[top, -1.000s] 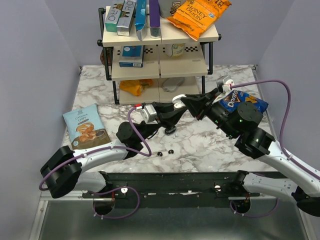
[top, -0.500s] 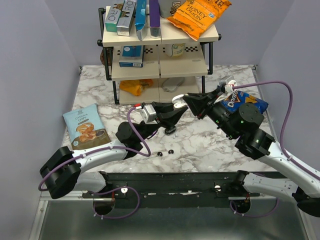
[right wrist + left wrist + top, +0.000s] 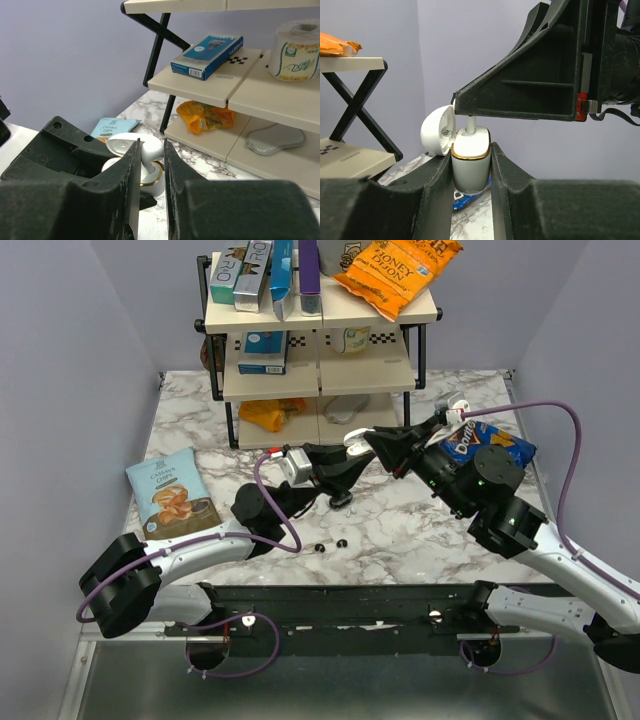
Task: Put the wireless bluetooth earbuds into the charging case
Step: Place the earbud in the charging case.
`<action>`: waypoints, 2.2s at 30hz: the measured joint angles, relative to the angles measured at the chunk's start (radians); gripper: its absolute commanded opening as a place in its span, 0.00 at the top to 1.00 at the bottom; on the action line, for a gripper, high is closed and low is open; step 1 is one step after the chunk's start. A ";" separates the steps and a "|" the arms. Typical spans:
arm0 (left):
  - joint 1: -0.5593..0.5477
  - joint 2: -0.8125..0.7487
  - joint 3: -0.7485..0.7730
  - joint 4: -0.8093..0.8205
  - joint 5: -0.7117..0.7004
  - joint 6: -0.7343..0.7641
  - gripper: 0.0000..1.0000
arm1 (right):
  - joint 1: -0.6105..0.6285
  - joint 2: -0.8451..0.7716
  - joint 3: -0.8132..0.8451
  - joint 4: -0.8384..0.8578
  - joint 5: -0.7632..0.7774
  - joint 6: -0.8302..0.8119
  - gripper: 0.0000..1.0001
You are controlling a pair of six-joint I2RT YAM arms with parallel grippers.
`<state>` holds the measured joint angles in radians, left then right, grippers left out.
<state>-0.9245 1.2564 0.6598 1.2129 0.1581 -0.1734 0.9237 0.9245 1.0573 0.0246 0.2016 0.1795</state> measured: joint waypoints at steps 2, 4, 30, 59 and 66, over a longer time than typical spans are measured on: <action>0.000 0.000 0.000 -0.003 0.000 0.000 1.00 | 0.000 0.003 0.001 -0.003 -0.004 0.000 0.81; 0.000 0.000 0.000 -0.005 0.000 0.000 1.00 | 0.000 0.007 0.004 -0.012 -0.005 0.000 0.76; 0.000 -0.004 0.000 -0.002 0.000 0.002 1.00 | 0.000 0.024 0.080 -0.097 -0.028 0.019 0.31; 0.000 -0.032 -0.010 -0.001 0.020 0.013 1.00 | 0.000 -0.026 0.101 -0.232 0.123 -0.026 0.35; 0.000 -0.037 -0.015 -0.001 0.030 0.013 1.00 | 0.000 -0.019 0.102 -0.244 0.146 -0.031 0.34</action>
<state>-0.9241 1.2198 0.6445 1.2118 0.1879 -0.1600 0.9241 0.9051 1.1591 -0.2192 0.3481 0.1486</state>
